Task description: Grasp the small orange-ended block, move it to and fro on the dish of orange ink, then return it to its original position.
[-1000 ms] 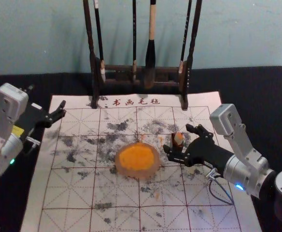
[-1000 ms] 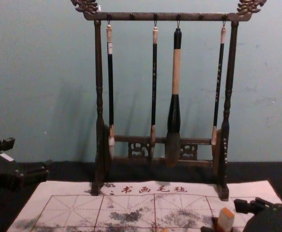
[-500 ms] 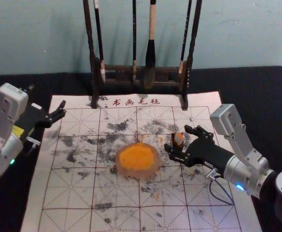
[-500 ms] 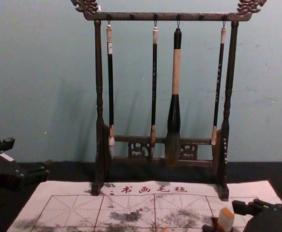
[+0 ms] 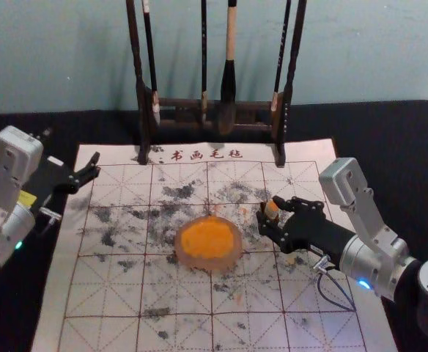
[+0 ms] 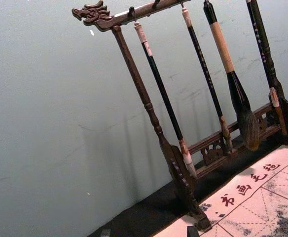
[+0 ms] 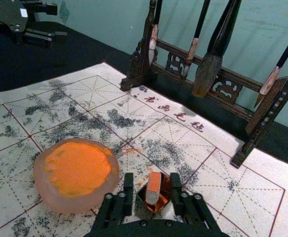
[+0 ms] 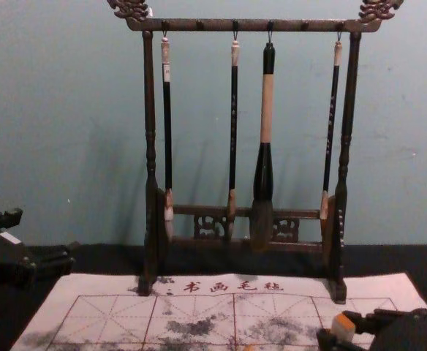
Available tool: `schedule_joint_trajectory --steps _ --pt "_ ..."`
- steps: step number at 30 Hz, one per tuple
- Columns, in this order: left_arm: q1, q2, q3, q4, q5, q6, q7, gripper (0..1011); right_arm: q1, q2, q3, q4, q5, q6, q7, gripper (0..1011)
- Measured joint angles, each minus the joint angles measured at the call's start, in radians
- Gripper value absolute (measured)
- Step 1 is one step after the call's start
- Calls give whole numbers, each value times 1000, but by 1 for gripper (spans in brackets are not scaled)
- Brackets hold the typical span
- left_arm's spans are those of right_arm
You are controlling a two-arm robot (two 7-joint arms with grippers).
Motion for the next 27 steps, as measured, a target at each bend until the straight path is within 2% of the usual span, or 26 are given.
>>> schedule_joint_trajectory --steps 5,6,11,18,27 --pt "0 0 0 0 0 0 0 1001 0 0 0 0 0 0 0 321" --pt "0 0 0 0 0 0 0 1001 0 0 0 0 1 0 0 256" --pt "0 0 0 0 0 0 0 1001 0 0 0 0 1 0 0 119" --pt "0 0 0 0 0 0 0 1001 -2 -2 4 0 2 -1 3 109" --pt "0 0 0 0 0 0 0 1001 -18 -12 57 -39 21 12 24 108"
